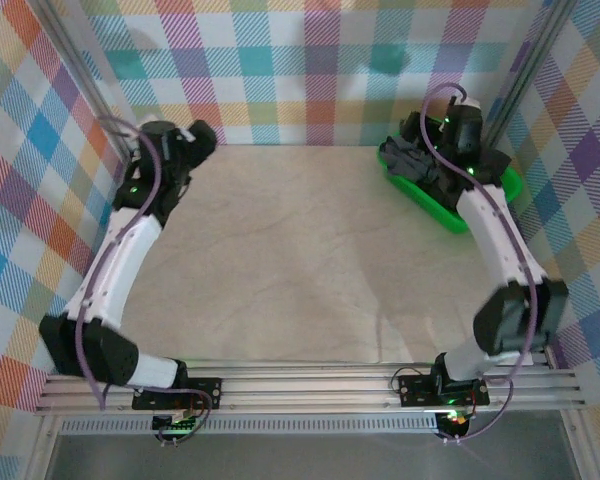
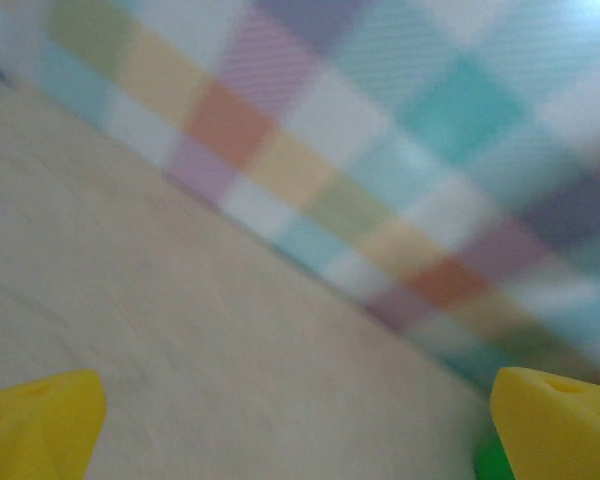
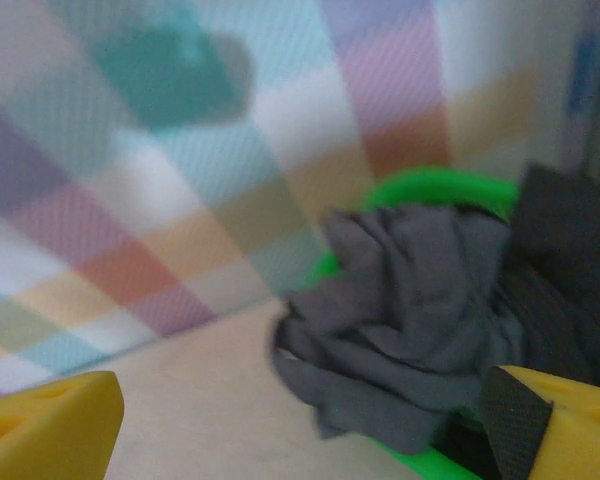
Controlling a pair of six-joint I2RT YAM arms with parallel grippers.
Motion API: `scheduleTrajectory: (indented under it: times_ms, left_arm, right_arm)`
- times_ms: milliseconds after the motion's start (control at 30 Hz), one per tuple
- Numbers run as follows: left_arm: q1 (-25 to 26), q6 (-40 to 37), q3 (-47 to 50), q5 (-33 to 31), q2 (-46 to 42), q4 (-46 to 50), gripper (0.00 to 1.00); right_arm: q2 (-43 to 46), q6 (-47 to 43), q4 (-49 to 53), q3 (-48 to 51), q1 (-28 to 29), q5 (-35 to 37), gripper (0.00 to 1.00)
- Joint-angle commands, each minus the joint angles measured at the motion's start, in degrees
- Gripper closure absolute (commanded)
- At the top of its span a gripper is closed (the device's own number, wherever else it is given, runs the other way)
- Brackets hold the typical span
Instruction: Fold and stack the t-shirts
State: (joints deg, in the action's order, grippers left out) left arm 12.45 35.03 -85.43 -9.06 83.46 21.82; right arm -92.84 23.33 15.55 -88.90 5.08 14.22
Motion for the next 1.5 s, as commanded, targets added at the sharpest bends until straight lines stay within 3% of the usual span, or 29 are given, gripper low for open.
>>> scheduleTrajectory:
  times_ms: [0,167,333,533,633,900,1067,1233,1333,1467]
  left_arm:
    - [5.1,3.0,-4.5,14.1,3.9,7.0,0.08]
    - [12.1,5.1,-4.0,16.6,3.8,7.0,0.18]
    - [16.9,6.0,0.0,14.8,-0.6,9.4,0.26]
    - [17.3,6.7,5.7,10.4,-8.1,11.5,0.32]
    - [17.4,6.2,6.3,9.2,-9.7,13.1,0.33]
    - [17.3,6.9,8.5,10.5,-8.0,11.9,0.36]
    - [17.3,8.2,6.9,7.6,-3.6,14.9,0.36]
    - [17.2,9.2,0.5,-1.0,1.2,24.8,0.29]
    - [17.1,8.3,-2.3,-3.9,2.1,27.7,0.26]
    - [16.8,9.8,-4.2,-14.5,-0.5,33.2,0.23]
  right_arm:
    - [-8.4,5.0,10.6,-6.4,-5.1,3.3,0.1]
    - [-19.0,6.8,13.2,-10.4,-10.8,-2.3,0.16]
    - [-26.2,6.9,13.9,-11.5,-13.3,-7.6,0.28]
    - [-25.1,9.3,6.2,-6.8,-14.7,-12.3,0.78]
    - [-18.6,10.3,0.1,-1.5,-13.7,-8.8,1.0]
    - [5.0,7.8,-4.5,5.7,-6.6,6.7,1.0]
    - [10.7,0.2,-6.0,-3.6,-0.9,3.5,1.0]
    - [13.4,-10.7,-7.5,-12.0,10.0,3.4,1.0]
    - [14.7,-11.9,-5.9,-13.0,16.1,0.6,1.0]
    - [15.5,-12.2,-3.0,-8.7,27.1,-2.4,1.0]
